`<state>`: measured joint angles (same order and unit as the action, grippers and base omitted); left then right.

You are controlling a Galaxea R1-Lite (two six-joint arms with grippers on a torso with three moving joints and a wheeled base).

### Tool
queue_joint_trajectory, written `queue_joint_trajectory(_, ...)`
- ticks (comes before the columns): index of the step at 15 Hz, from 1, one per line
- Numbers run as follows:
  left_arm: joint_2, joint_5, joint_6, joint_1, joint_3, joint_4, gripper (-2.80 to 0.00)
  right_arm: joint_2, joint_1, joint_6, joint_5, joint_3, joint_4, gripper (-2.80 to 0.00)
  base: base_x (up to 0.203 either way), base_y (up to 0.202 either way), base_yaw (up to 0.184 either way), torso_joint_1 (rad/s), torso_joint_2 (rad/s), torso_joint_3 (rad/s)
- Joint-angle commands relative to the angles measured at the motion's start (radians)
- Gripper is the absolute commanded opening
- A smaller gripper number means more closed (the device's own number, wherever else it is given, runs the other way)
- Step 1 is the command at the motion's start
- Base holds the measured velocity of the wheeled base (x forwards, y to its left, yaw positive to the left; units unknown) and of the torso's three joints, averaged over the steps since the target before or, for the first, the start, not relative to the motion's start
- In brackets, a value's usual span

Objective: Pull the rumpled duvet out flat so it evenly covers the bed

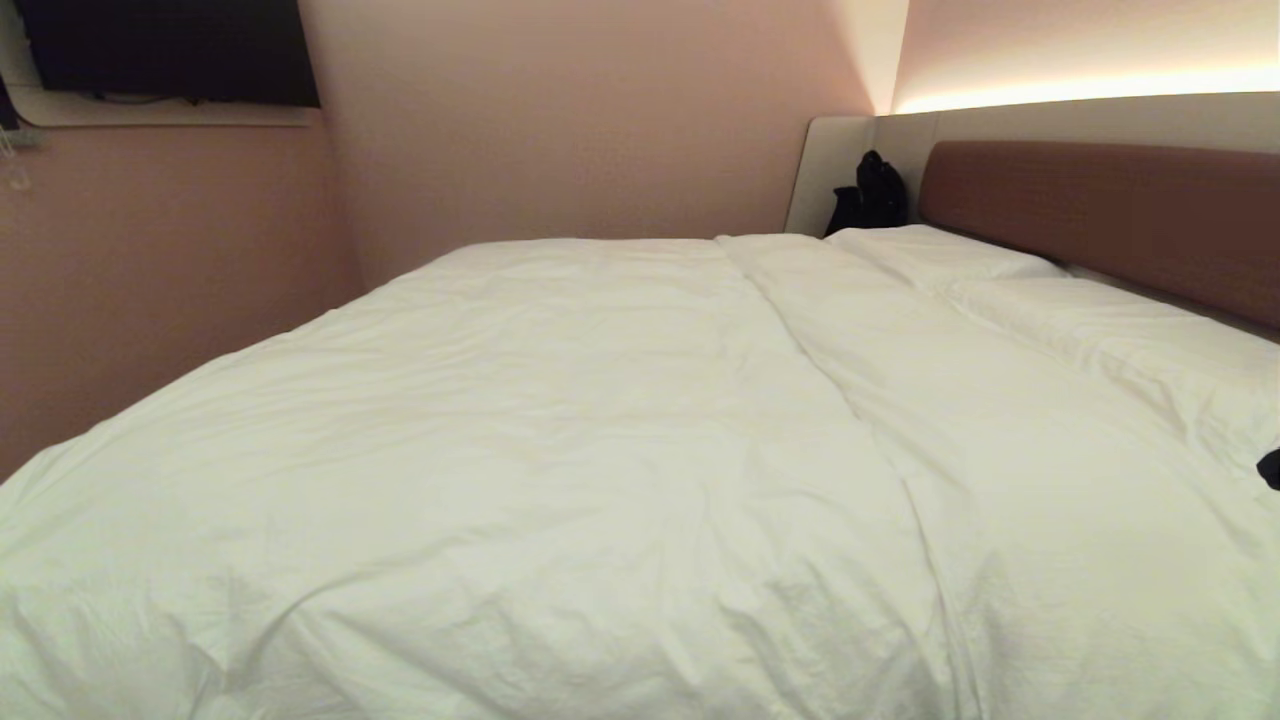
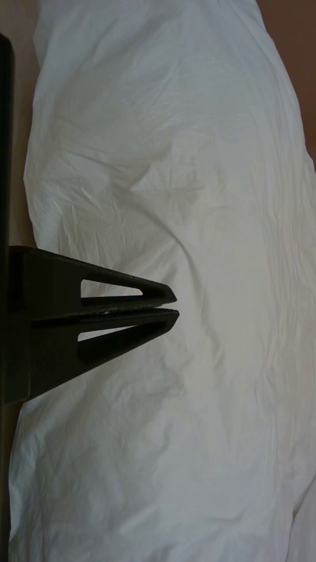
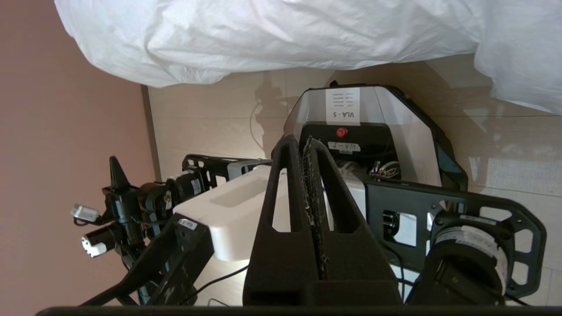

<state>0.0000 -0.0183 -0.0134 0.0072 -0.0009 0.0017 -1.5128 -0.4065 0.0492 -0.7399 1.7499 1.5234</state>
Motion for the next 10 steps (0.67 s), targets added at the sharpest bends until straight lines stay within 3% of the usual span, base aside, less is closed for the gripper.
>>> queue_joint_trajectory(1, 0.0, 0.0, 0.0, 0.0, 0.001, 0.0, -2.8, 0.04, 0.012, -0.023, 0.011, 0.003, 0.047, -2.8, 0.0, 0.0, 0.0, 0.0, 0.0, 0.0)
queue_joint_trajectory(10, 0.0, 0.0, -0.002, 0.0, 0.001, 0.0, -2.8, 0.125, 0.05, -0.075, 0.265, -0.004, 0.047, -2.8, 0.0, 0.0, 0.0, 0.0, 0.0, 0.0)
